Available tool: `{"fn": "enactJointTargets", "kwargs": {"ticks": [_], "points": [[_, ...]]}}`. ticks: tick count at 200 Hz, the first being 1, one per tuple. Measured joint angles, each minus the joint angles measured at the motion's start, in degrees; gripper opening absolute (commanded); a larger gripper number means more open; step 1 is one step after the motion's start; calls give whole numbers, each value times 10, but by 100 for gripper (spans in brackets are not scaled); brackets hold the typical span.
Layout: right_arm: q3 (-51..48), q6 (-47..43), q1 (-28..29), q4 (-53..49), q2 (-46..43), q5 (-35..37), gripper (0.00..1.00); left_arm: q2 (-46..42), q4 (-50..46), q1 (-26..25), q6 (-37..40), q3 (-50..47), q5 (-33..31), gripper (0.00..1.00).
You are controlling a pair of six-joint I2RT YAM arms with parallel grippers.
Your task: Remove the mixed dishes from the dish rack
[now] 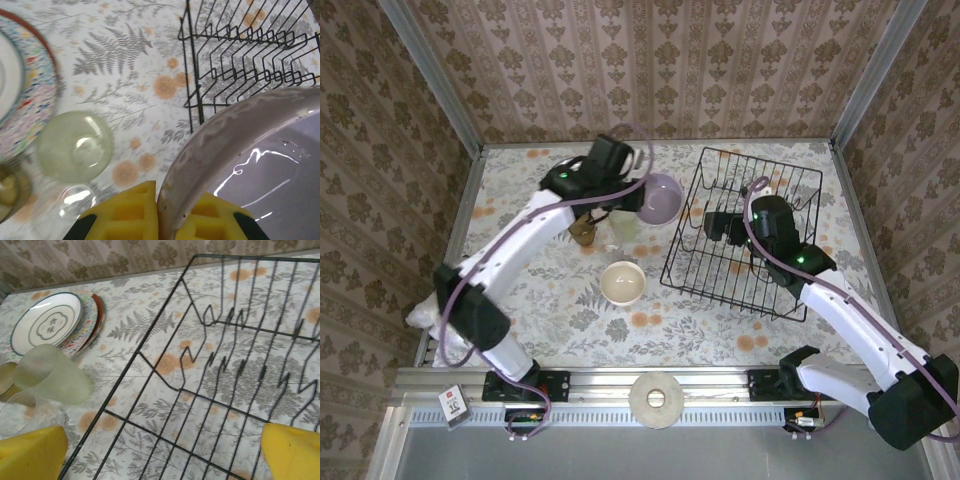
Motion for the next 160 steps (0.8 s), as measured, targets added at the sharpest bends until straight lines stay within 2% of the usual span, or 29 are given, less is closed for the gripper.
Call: {"fn": "enactJointTargets", "kwargs": {"ticks": [33,58,106,160], "points": [[-51,1,17,50,-14,-47,100,-112,-55,43,6,-87,3,0],[-81,5,26,94,-24,-89,100,-149,-93,59,6,-144,21,0],[-104,6,63,150,-27,-121,100,-132,-109,60,5,-221,61,0],[-109,-10,118,192,-21,-125,100,-98,-77,60,-2,-275,77,0]]}}
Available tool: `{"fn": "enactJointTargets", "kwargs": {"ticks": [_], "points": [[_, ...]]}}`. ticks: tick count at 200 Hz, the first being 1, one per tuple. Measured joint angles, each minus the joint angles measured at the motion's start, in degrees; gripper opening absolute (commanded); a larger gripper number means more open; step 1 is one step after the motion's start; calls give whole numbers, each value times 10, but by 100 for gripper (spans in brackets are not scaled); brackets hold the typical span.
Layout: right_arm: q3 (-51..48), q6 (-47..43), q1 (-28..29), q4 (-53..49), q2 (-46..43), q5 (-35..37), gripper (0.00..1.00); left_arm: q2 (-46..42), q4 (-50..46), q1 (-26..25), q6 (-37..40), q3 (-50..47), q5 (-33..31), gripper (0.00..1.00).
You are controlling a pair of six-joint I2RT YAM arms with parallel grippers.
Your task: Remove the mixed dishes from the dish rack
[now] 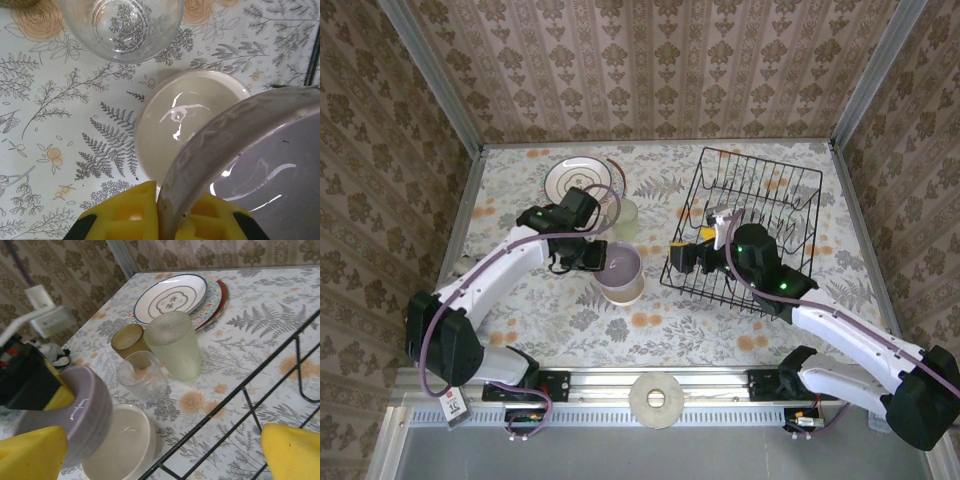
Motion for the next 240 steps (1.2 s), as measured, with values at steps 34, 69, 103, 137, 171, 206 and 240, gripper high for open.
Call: {"fn": "enactJointTargets", "kwargs": {"ticks": [34,69,103,137,171,206,240], "points": [[0,-10,18,10,18,-5,100,14,19,0,-3,-18,-2,0],[0,-18,28,13,30,-8,100,23,40,-1,-9,-29,-11,0],[0,-21,30,13,34,-8,100,46,59,-5,-16,-43,-23,0],[0,-24,31,13,38,-8,100,59,71,-13,-22,-55,-32,0],[0,-29,33,13,39,-8,100,61,82,-21,-30,-58,-44,0],[0,-30,35,13,42,-8,100,69,92,-29,-37,-59,-59,0],[0,-30,37,12,42,-7,100,70,101,-29,-43,-66,-68,0]]}}
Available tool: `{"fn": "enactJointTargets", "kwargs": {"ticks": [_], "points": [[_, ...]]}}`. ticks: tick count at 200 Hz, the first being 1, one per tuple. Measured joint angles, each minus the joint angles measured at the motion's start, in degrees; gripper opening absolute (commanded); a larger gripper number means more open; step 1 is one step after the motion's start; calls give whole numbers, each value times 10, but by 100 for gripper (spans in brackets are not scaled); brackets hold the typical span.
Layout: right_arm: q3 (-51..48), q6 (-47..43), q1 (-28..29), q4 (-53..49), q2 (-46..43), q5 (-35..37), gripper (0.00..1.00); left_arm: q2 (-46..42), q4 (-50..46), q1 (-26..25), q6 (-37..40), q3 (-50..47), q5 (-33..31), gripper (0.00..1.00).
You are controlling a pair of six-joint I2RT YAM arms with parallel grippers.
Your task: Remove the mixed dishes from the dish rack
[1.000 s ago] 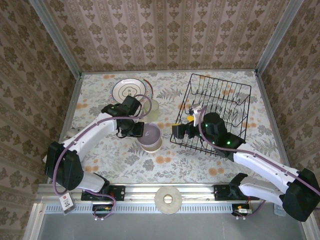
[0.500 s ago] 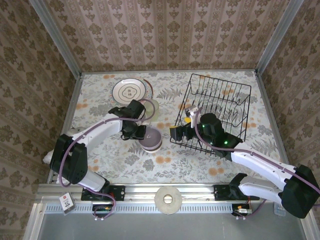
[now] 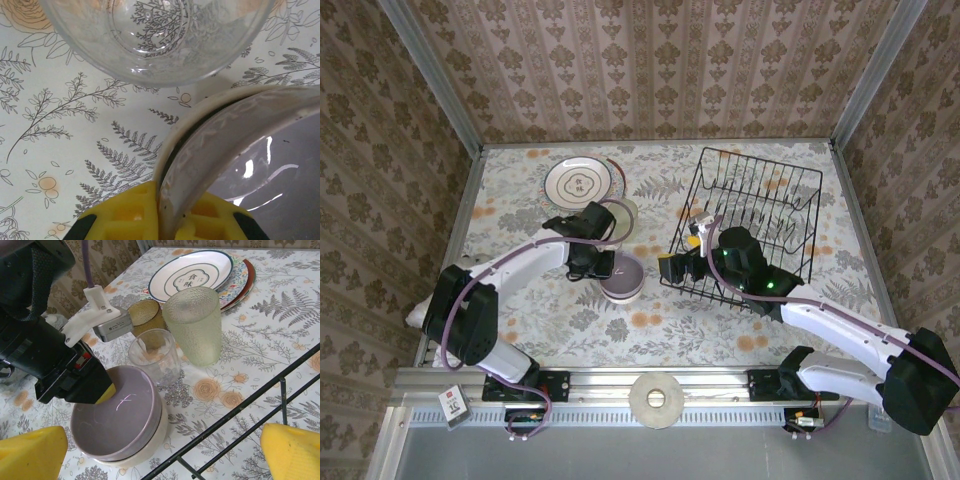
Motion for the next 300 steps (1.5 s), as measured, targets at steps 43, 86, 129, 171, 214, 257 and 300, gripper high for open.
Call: {"fn": "enactJointTargets", "kwargs": {"ticks": [43,86,129,171,214,257,300], "points": [[0,0,0,0,1,1,100,0,4,-2,-3,-4,-7,1],[0,-2,0,-3,7,4,100,-1,15,-12,-6,-5,-10,11],[0,-2,0,-4,7,7,100,-1,22,-24,-13,-6,-8,23],[0,-2,0,-4,7,13,100,-1,22,-32,-14,-6,-10,45],[0,-2,0,-7,7,17,100,-2,17,-37,-16,-6,-14,71],[6,-4,2,-19,12,34,100,-32,5,-37,-3,-4,-29,100],[41,2,-3,-57,36,72,100,-127,6,-37,23,-3,-78,100]]}}
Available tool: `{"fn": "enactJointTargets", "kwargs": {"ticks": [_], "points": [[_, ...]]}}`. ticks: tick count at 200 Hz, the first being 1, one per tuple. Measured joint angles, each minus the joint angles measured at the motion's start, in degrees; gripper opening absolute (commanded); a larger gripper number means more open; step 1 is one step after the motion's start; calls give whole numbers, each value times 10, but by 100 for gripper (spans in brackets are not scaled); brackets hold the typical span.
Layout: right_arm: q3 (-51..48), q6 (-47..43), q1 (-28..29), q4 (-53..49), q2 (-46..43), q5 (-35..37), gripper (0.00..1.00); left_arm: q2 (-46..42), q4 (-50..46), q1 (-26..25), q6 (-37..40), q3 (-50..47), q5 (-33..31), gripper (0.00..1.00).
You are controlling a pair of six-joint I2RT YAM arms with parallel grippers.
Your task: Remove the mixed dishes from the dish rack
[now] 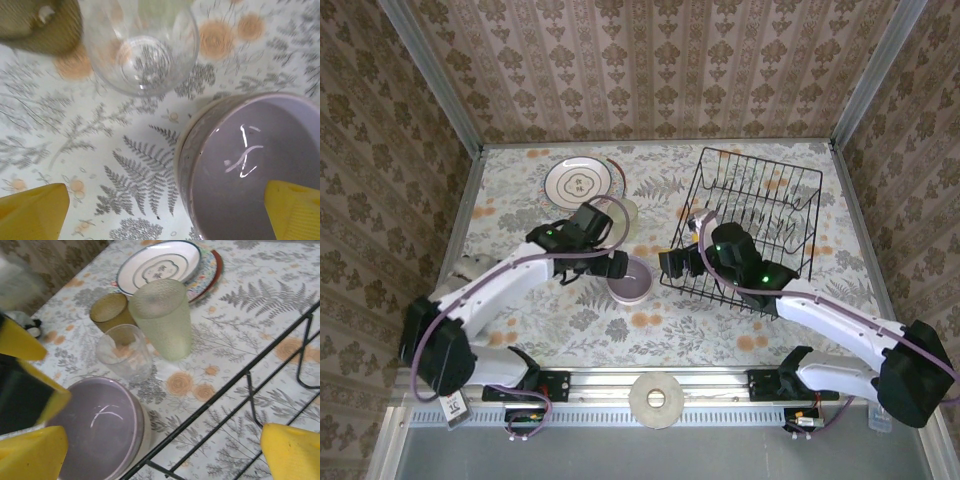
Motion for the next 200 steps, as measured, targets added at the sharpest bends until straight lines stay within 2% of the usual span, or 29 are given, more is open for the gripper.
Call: {"fn": "enactJointTargets", "kwargs": {"ticks": [27,55,96,126,179,200], "points": [[71,39,-48,-73,54,19,100,-83,19,2,21,-8,-21,100],[163,85,-108,-145,145,31,93,-161,37,14,34,-35,-23,100],[284,115,-110,-226,278,45,86,-243,59,33,54,-100,5,100],[373,130,-110,-264,363,56,77,-297,72,35,58,-125,44,100],[468,150,-113,-318,458,79,48,-365,87,35,59,-125,73,100],[506,145,-118,-342,488,87,33,-382,84,35,63,-125,71,100]]}}
